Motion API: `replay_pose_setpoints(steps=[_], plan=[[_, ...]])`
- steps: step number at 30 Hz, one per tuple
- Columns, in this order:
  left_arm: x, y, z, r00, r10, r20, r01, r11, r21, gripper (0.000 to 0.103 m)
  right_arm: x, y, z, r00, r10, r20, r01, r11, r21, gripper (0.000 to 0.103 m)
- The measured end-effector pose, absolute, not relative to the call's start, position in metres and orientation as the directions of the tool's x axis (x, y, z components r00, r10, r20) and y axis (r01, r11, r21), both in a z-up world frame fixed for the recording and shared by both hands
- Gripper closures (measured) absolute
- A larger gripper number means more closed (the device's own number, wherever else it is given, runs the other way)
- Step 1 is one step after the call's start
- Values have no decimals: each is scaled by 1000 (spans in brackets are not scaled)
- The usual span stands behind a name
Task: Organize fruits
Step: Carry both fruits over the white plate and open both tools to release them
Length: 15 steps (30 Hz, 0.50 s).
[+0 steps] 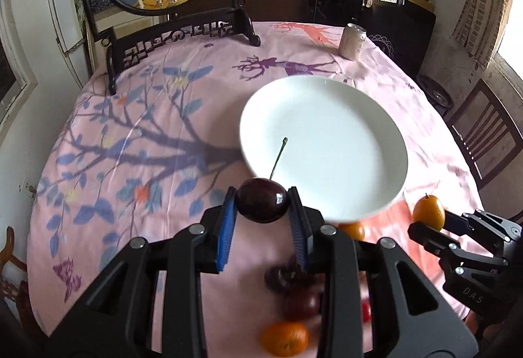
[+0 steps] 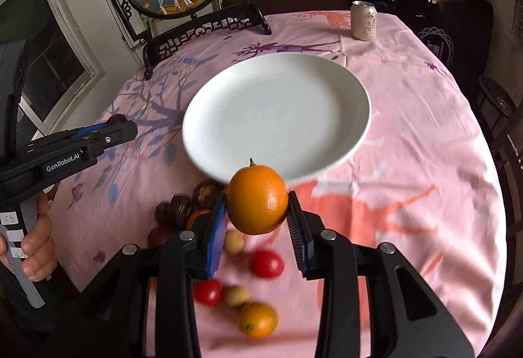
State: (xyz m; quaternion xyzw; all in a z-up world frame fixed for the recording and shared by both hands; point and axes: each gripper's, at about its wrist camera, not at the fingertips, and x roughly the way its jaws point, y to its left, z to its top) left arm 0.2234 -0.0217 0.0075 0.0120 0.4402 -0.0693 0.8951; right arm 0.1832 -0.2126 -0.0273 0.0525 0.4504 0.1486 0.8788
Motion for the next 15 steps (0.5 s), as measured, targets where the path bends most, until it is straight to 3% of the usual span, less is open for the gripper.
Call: replay_pose_setpoints(steps=[7,13,14,15], plan=[[362,-65,-33,492,-61,-869,108,994,-9,72,341,-210,-59,441,234,-867,-165,970,178,67],[409,-73,-63,436,-90,-895,104,993,-49,71,387,-213,-88,403,201,-893,-179,974,139,67],[411,-73,-64,434,-94,-896,108,993,-52,68,390,-213,-88,404,192,-894,-182,975,127,59],[412,-73,-63,434,-100,-895,108,992,-59,51,391,-214,-87,403,182,-897,-177,977,119,44]])
